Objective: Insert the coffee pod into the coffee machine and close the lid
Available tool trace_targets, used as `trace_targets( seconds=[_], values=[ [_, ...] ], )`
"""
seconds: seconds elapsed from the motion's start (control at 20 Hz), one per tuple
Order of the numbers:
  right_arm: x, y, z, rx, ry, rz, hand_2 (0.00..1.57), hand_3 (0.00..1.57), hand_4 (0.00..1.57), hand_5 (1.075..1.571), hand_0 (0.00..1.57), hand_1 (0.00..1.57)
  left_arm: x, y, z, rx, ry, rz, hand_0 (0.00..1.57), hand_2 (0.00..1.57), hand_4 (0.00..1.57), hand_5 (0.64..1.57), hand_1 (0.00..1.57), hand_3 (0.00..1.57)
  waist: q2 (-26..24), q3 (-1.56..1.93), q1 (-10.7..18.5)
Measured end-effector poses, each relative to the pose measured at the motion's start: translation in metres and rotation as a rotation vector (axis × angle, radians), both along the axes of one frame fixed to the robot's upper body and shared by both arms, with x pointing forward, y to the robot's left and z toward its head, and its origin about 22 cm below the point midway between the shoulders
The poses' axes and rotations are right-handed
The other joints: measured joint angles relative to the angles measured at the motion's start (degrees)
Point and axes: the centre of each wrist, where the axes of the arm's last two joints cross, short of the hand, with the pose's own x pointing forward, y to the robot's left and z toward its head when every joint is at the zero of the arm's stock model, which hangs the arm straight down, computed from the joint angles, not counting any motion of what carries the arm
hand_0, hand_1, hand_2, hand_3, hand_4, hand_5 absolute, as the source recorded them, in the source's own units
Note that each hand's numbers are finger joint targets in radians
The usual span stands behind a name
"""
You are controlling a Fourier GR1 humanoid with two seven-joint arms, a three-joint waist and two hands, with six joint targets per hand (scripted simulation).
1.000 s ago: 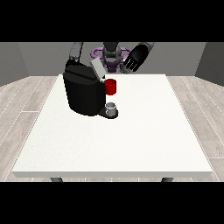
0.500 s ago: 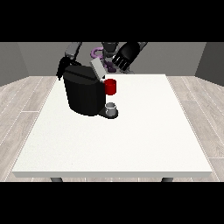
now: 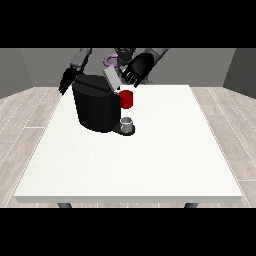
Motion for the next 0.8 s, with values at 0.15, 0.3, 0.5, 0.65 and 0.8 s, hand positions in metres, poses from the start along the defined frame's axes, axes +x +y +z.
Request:
trace_targets(
  seconds=[0.15, 0.3, 0.5, 0.65, 0.8],
  values=[
    [0.004, -0.003, 0.006, 0.002, -0.018, -0.003, 0.00, 0.00, 0.00, 1.571, 0.00, 0.00, 0.001, -0.003, 0.004, 0.007, -0.012, 0.000, 1.17, 1.24, 0.46, 1.571, 1.17, 1.22, 1.5, 0.00, -0.2],
    [0.003, -0.004, 0.005, -0.004, -0.010, -0.011, 0.00, 0.00, 0.16, 1.571, 0.00, 0.00, 0.002, -0.003, 0.000, 0.012, 0.000, -0.009, 1.25, 1.29, 0.45, 1.571, 1.25, 1.24, 1.5, -0.01, -0.4],
    [0.006, -0.008, 0.003, 0.000, -0.014, -0.026, 0.00, 0.00, 0.13, 1.571, 0.00, 0.00, 0.003, -0.008, 0.008, 0.010, 0.002, -0.023, 1.24, 1.28, 0.42, 1.571, 1.24, 1.23, 2.3, 0.00, 0.5],
    [0.006, -0.008, 0.004, 0.006, -0.028, -0.026, 0.00, 0.00, 0.04, 1.571, 0.00, 0.00, 0.004, -0.005, 0.000, 0.015, 0.001, -0.027, 1.19, 1.23, 0.44, 1.571, 1.19, 1.20, 2.9, 0.01, 0.5],
    [0.005, -0.006, 0.004, 0.006, -0.030, -0.032, 0.00, 0.00, 0.10, 1.571, 0.00, 0.00, 0.005, -0.004, -0.005, 0.012, 0.004, -0.029, 1.20, 1.25, 0.42, 1.571, 1.20, 1.20, 2.9, 0.00, 0.2]
  ],
)
